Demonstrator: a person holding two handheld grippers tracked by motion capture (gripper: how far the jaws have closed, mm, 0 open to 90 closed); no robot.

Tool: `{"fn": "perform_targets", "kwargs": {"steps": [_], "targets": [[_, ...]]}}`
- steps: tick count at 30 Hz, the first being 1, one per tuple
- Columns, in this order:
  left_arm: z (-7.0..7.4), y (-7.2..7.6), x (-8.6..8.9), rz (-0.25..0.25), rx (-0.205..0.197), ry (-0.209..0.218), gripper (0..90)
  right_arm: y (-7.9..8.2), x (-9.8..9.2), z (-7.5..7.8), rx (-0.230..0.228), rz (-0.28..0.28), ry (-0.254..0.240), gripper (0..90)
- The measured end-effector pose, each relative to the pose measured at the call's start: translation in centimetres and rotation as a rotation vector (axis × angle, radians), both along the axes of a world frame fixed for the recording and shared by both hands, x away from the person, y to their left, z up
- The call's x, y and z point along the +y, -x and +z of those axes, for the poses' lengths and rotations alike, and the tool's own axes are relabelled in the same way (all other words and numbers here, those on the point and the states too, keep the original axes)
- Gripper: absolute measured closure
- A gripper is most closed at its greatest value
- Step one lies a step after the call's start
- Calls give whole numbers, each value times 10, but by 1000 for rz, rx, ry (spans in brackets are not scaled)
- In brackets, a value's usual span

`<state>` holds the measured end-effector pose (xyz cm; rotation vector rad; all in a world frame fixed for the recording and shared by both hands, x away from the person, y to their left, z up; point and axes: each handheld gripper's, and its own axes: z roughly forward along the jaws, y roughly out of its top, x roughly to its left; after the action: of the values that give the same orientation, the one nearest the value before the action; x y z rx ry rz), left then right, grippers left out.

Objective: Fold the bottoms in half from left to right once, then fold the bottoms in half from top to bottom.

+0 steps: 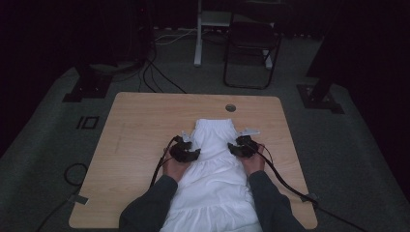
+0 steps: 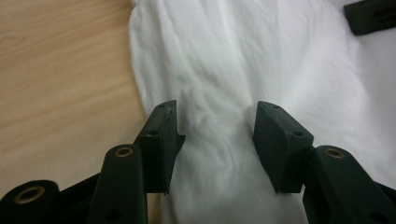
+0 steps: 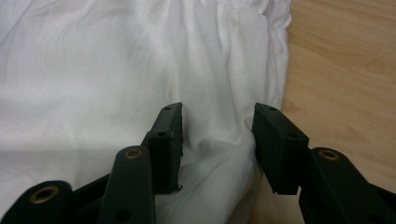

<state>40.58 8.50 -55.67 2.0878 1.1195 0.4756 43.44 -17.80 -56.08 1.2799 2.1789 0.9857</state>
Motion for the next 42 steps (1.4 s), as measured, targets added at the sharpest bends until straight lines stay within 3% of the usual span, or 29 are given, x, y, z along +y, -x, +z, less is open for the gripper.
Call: {"fn": "perform_targets", "kwargs": {"steps": [7, 12, 14, 15, 17, 18, 20, 22, 24, 26, 29, 35, 38, 39, 42], "targets": [[-3, 34, 8, 5, -11, 20, 502, 29, 4, -2, 0, 13, -7, 531], [-3, 46, 10, 3, -8, 12, 497, 37, 5, -3, -10, 38, -11, 530], [-1, 44, 11, 11, 13, 16, 464, 37, 5, -3, -8, 37, -12, 530], [8, 37, 14, 26, 31, 32, 464, 37, 5, -3, -5, 37, -10, 530], [22, 30, 16, 29, -3, 45, 420, 36, 5, -2, -2, 39, -8, 530], [22, 30, 16, 29, -3, 45, 397, 36, 5, -2, -2, 39, -8, 530], [39, 16, 16, 19, -65, 68, 375, 36, 5, -2, -3, 39, -8, 530], [42, 2, 15, 8, -54, 82, 343, 36, 4, -3, -4, 39, -10, 530], [36, -13, 11, 7, -5, 95, 320, 37, 5, -3, -6, 38, -13, 530], [25, -24, 5, 21, 8, 55, 311, 37, 4, -3, -9, 39, -14, 530], [9, -33, 4, 35, 53, 48, 300, 37, 4, -3, -9, 44, -13, 531], [3, -35, 2, 26, 52, 18, 303, 37, 3, -4, -9, 42, -19, 515], [3, -34, 0, 22, 44, -2, 306, 31, 1, 2, 60, 70, -47, 423], [3, -33, 0, 21, 39, -7, 306, 29, 0, 5, 63, 68, -54, 394], [2, -33, -1, 17, 33, -14, 306, 21, -5, 17, 27, 30, -78, 317]]}}
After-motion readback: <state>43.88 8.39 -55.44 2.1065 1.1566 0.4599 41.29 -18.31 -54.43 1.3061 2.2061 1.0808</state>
